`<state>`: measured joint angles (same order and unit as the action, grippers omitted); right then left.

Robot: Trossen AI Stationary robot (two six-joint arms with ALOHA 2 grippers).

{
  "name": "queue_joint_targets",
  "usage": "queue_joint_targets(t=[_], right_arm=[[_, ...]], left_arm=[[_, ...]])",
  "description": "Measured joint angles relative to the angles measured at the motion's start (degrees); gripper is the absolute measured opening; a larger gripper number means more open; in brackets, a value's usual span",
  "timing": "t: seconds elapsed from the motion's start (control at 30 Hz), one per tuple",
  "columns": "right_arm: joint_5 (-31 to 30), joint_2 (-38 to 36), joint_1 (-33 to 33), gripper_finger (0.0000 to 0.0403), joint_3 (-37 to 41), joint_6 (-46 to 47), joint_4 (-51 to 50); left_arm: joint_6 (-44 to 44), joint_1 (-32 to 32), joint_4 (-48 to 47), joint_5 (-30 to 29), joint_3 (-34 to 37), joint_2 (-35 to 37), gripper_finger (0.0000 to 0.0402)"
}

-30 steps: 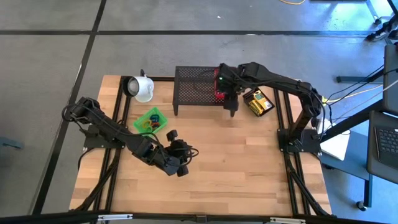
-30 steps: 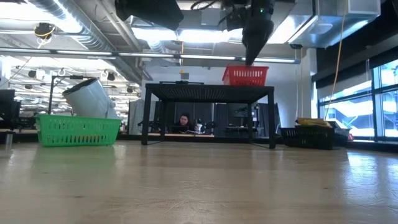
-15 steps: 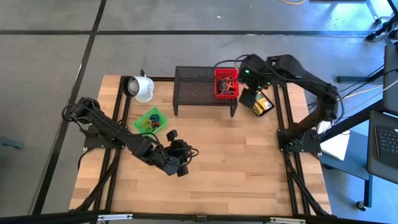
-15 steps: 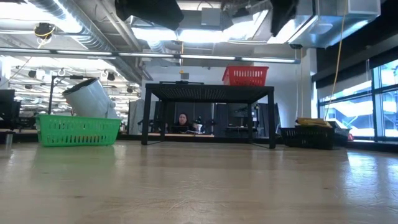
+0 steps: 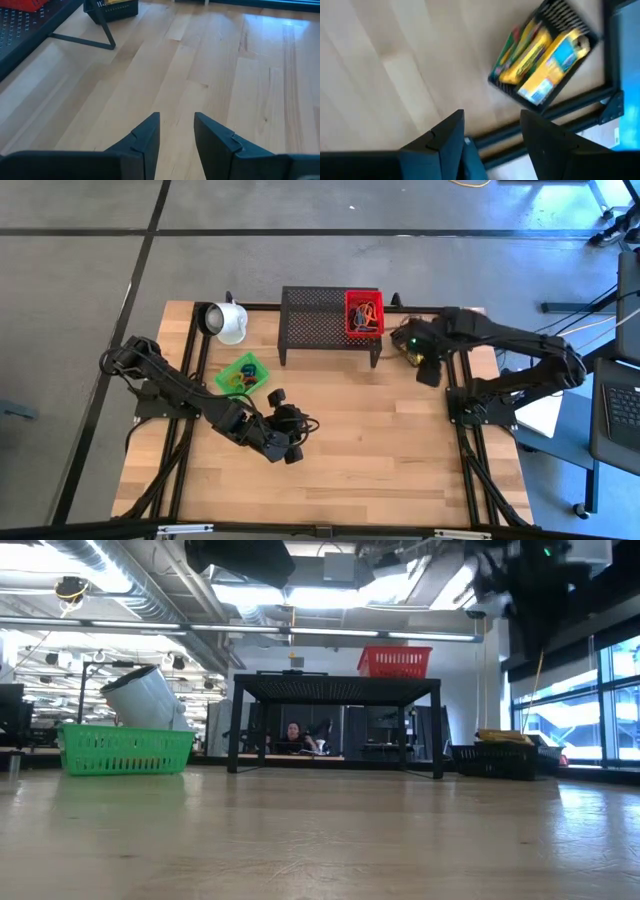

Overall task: Pick & Place Office Desk Supplies
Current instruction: Put the black bin on the shelf

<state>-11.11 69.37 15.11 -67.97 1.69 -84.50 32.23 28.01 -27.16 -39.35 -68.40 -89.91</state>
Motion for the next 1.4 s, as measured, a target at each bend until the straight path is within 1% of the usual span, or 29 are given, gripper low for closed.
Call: queue_joint_targets(t=[0.17, 0.33, 0.4, 0.53, 0.7, 0.8, 0.97, 1.17, 1.4], right_arm=[[-0.56, -0.08, -0.02, 0.0192, 9.41, -11.73, 3.15], [-8.15, 0.53, 0.19, 0.0186, 17.18, -22.51, 11.85], [-10.03, 0.82, 0.54, 0.0185, 19.57, -25.84, 14.65], [-10.53, 0.93, 1.52, 0.0185, 23.25, -28.27, 19.24], [-10.42, 0.95, 2.26, 0.0185, 26.56, -30.31, 19.93], [-10.66, 0.95, 2.45, 0.0185, 28.39, -31.36, 22.86], [-10.97, 0.95, 2.47, 0.0185, 30.68, -35.25, 29.15], [-11.19, 0.95, 2.65, 0.0185, 32.73, -37.32, 30.96], [-10.87, 0.95, 4.80, 0.0185, 34.93, -38.24, 34.70]], left_arm=[[0.00, 0.00, 0.01, 0.00, 0.00, 0.00, 0.0114], [0.00, 0.00, -0.02, 0.00, 0.00, 0.00, 0.0114], [0.00, 0.00, 0.00, -0.01, 0.00, 0.00, 0.0114], [0.00, 0.00, 0.00, -0.02, 0.00, 0.00, 0.0114], [0.00, 0.00, -0.02, -0.02, 0.00, 0.00, 0.0114], [0.00, 0.00, -0.01, -0.13, 0.00, 0.00, 0.0114], [0.00, 0.00, 0.00, -1.16, 0.00, 0.00, 0.0114], [0.00, 0.00, -0.01, -1.25, 0.00, 0.00, 0.0114], [0.00, 0.00, 0.01, -1.70, 0.00, 0.00, 0.0114]])
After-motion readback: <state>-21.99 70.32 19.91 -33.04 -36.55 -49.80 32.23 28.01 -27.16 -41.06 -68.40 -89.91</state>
